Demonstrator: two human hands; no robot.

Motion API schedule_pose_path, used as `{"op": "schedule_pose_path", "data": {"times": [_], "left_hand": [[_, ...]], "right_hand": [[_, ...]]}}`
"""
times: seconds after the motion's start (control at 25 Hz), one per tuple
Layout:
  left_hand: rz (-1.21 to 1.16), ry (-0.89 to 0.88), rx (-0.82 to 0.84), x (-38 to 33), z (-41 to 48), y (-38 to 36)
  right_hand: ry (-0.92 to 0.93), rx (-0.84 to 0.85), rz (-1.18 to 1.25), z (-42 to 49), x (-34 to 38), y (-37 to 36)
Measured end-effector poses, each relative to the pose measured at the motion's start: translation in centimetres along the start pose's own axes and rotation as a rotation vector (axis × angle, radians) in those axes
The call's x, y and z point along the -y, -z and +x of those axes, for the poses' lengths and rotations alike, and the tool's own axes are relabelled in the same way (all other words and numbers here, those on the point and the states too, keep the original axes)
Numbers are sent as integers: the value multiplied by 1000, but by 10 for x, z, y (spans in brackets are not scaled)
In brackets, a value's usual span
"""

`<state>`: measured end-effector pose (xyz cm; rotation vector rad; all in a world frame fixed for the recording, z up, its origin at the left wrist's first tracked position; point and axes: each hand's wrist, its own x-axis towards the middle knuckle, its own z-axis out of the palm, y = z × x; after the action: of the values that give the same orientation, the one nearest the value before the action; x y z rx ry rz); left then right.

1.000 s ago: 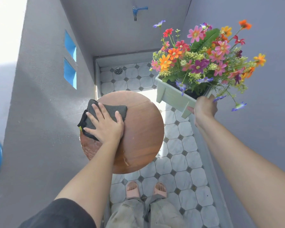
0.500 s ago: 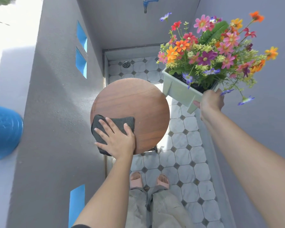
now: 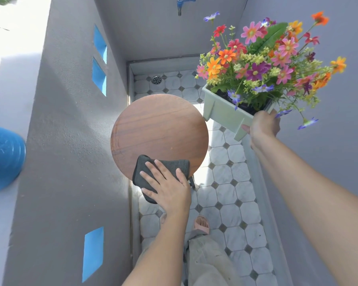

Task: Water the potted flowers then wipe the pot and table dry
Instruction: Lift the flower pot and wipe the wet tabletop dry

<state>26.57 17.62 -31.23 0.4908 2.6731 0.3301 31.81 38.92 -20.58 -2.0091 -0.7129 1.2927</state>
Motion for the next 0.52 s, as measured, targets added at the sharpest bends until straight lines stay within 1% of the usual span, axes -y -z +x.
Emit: {"op": "schedule_pose_path", "data": {"times": [0.12, 0.16, 0.2, 0.24, 0.28, 0.36, 0.48, 0.52], "left_hand": [[12, -14, 18, -7, -3, 14], [9, -34, 6, -5, 0, 21], [39, -98, -27, 0, 6, 28], [95, -210, -48, 7, 16, 36], [163, -343, -35, 16, 25, 45], [271, -599, 28, 33, 42, 54], [435, -809, -64, 55, 53, 57], [469, -911, -117, 57, 60, 57]], "right_hand": [[-9, 9, 12, -3, 0, 5], [-15, 11, 8, -4, 0, 7], [-19, 12, 4, -5, 1, 8], [-21, 16, 7, -6, 0, 10], [-25, 24, 12, -8, 0, 14], [-17, 55, 14, -10, -1, 20], [44, 170, -26, -14, -9, 21], [37, 151, -23, -17, -8, 21]]}}
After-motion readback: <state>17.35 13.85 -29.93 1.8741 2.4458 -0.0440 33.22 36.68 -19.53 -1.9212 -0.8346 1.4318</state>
